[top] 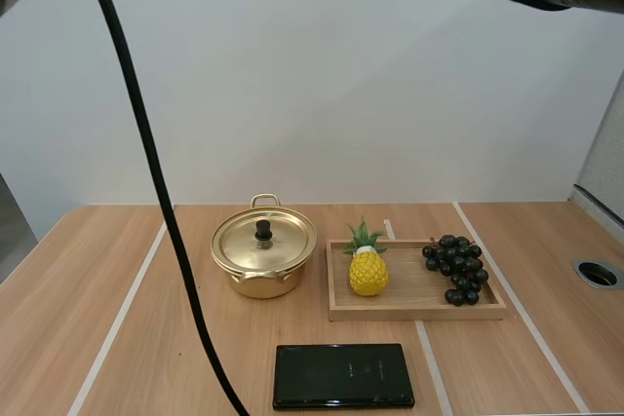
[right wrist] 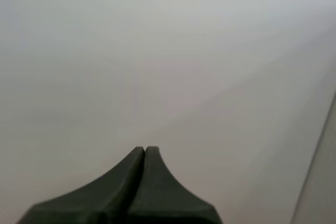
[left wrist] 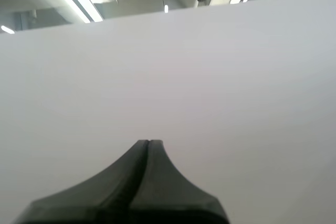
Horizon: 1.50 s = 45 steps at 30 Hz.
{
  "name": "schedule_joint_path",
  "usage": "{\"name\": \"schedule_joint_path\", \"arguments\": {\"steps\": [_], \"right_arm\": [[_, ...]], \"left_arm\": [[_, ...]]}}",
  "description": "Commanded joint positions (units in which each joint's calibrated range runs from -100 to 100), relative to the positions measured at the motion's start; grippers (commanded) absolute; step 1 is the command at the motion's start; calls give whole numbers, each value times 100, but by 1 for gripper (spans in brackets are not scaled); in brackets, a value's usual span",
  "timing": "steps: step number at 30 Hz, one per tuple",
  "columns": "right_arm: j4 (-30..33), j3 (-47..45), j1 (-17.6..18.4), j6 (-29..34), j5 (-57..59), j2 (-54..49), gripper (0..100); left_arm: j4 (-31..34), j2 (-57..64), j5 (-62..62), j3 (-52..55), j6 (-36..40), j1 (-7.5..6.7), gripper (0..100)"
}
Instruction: Open the pot, put the grape inside, and close it
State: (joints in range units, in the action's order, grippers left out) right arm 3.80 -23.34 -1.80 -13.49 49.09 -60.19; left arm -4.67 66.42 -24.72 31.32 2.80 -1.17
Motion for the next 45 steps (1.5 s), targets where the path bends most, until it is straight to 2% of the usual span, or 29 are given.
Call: {"name": "schedule_joint_path", "arguments": {"steps": [1,7,16,22,35,42,45], "right_arm": [[689,750,-34,575,1438,693,0],[887,1367,-34,575,3381,1588,0],[944,1365,-34,575,5091,2458,0],[967,1324,-34,575,5091,2832,0],[1047,479,-34,619,5091,2899,0],[1572,256,-34,640,5091,2899,0],[1597,159,-34,640,5091,2899,0]], "left_arm": [[-113,-502,-768,-316,47,-23,0],[-113,-1222,-1955,-646,366,-9,0],[-113,-2149,-3279,-655,447,-9,0],[-113,-2656,-3737,-655,447,-9,0],[-113,-3482,-4615,-655,368,-9,0],[-113,-3944,-5171,-655,161,-9,0],[-157,-4140,-5441,-655,108,-9,0]]}}
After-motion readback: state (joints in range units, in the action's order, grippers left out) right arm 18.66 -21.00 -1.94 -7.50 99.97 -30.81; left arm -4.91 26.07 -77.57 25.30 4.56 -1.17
